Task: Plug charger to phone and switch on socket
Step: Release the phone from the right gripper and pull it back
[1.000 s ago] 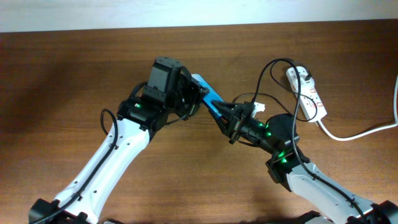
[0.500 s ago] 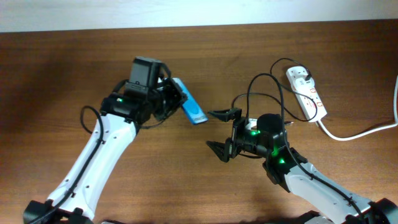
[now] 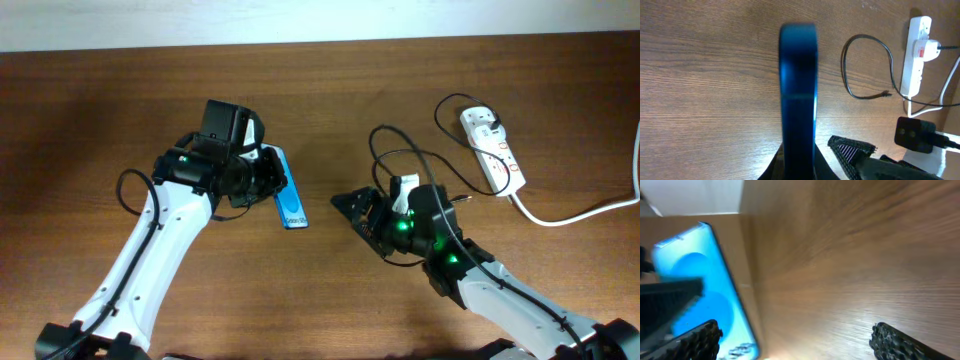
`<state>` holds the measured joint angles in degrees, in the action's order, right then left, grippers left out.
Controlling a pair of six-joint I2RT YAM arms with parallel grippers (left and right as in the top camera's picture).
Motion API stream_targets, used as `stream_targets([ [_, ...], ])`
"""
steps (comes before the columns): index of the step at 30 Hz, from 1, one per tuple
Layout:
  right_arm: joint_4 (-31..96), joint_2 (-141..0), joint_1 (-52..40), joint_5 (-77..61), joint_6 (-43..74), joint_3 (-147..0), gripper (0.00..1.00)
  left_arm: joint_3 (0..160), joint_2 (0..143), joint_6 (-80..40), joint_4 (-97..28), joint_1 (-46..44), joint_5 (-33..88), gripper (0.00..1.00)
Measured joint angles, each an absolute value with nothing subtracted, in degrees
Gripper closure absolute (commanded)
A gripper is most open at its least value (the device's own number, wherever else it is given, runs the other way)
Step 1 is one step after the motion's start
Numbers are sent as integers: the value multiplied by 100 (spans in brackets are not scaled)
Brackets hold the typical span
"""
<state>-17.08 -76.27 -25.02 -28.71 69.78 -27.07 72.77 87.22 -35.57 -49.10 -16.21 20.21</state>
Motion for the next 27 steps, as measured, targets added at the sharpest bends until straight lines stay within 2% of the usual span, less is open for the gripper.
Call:
stream_targets([
  [6,-1490,-7634,-2502,-2853,5376,-2705,1,7279,8722,-3151,-5129,-1621,2021,100],
  [10,-1061,-7636,-2502,-2853,4967,-2742,1,7279,8722,-2967,-5212,-1621,2023,100],
  [12,523,-7651,-2512,-2681,4571,-3293,1,7279,8722,-2860,-5245,-1621,2027,100],
  [17,2567,-7655,-2519,-1798,3988,-4628,2,7279,8722,-2554,-5378,-1621,2062,100],
  [27,2799,-7784,-2519,-849,3297,-4772,2,7279,8722,-2056,-5699,-1621,2062,100],
])
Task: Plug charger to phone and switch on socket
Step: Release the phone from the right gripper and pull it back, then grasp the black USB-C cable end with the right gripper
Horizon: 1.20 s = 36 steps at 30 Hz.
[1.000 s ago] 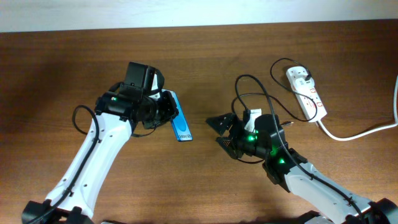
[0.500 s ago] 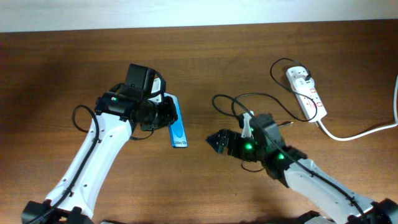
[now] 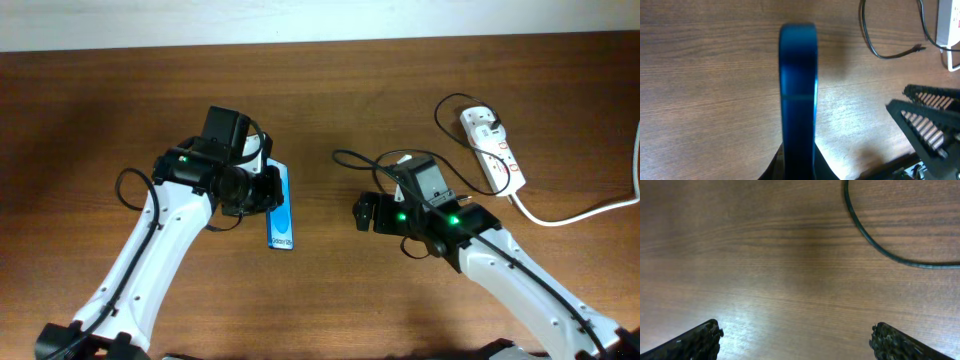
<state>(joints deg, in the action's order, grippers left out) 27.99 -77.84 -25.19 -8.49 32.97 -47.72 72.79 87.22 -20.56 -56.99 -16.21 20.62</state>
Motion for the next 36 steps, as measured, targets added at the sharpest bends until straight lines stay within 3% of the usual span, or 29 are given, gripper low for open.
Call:
stream_targets([
  [6,2615,-8340,-2364,-854,3249,-4792,2,7279,8722,-2053,-5806,-1621,2062,100],
  [14,1865,-9166,-1699,-1302,2158,-4921,3,7279,8722,-2053,-5804,-1621,2060,100],
  [20,2965,-9306,-1116,-923,2200,-6368,5,7279,8722,-2053,-5808,-1621,2058,100],
  [23,3369,-9303,-692,-816,2086,-6499,12,7279,8722,-2053,-5806,-1621,2060,100],
  [25,3708,-9306,-438,-762,2281,-6504,13,7279,8722,-2053,-5804,-1621,2062,100],
  [27,3970,-9306,-320,-469,2379,-6504,26,7279,8722,-2053,-5791,-1621,2062,100],
  [30,4600,-9308,-314,-217,3144,-6488,29,7279,8722,-2053,-5787,-1621,2060,100],
  [31,4582,-9312,-316,-102,3863,-6414,31,7279,8722,-2053,-5789,-1621,2062,100],
  [36,4563,-9939,-320,309,5142,-6368,36,7279,8722,-2053,-5789,-1621,2060,100],
])
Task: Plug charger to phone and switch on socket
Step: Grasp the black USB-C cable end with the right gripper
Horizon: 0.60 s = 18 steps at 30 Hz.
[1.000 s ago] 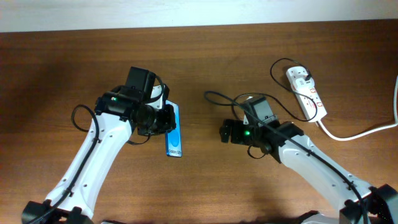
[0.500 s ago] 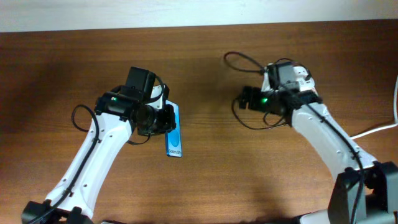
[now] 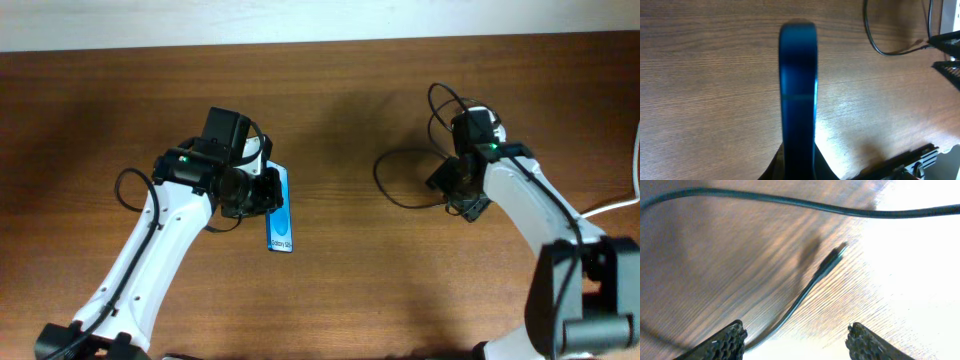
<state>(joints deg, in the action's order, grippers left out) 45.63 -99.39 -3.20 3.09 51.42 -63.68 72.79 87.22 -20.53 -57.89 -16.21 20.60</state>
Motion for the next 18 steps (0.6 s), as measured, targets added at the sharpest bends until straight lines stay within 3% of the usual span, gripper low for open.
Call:
stream_targets([
  [5,4423,-10624,-320,550,5542,-6353,49,7279,8722,-2053,-5883,-1621,2060,100],
  [8,4412,-10624,-320,711,5618,-6353,81,7279,8722,-2053,-5913,-1621,2062,100],
  [10,4416,-10626,-320,790,5688,-6353,96,7279,8722,-2053,-5916,-1621,2062,100],
  [14,4810,-10604,-320,814,5586,-6377,96,7279,8722,-2053,-5916,-1621,2062,100],
  [18,5435,-9651,-320,797,5035,-6512,96,7279,8722,-2053,-5918,-1621,2064,100],
])
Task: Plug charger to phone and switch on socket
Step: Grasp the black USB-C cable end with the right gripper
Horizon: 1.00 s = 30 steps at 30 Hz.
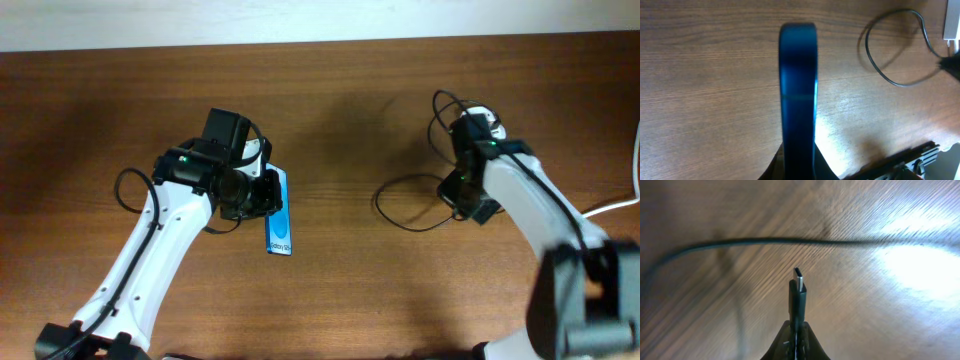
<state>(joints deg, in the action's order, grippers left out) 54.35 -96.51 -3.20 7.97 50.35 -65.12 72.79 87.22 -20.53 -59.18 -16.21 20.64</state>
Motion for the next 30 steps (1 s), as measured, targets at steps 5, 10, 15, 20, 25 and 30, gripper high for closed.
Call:
stream_targets([
  [5,5830,-7918,-421,368,3872,-6571,96,7279,8722,-2053,-5756,-1621,2110,100],
  [10,5811,-7319,-1212,5,3430,-6580,96,7400,8722,-2053,-5505,-1621,2648,100],
  [15,5623,-7323,-2189,-82,3365,-6580,96,8058,8722,-2171,-5485,-1559,3089,100],
  [20,5605,-7323,-2768,-97,3256,-6580,96,8794,8722,-2386,-5489,-1559,3345,100],
  [25,5618,-7323,-2786,-97,3232,-6573,96,8978,8722,-2532,-5509,-1319,3457,100],
  [30,5234,-7323,-2786,-270,2790,-6265,96,8980,8722,-2816,-5513,-1000,3454,100],
])
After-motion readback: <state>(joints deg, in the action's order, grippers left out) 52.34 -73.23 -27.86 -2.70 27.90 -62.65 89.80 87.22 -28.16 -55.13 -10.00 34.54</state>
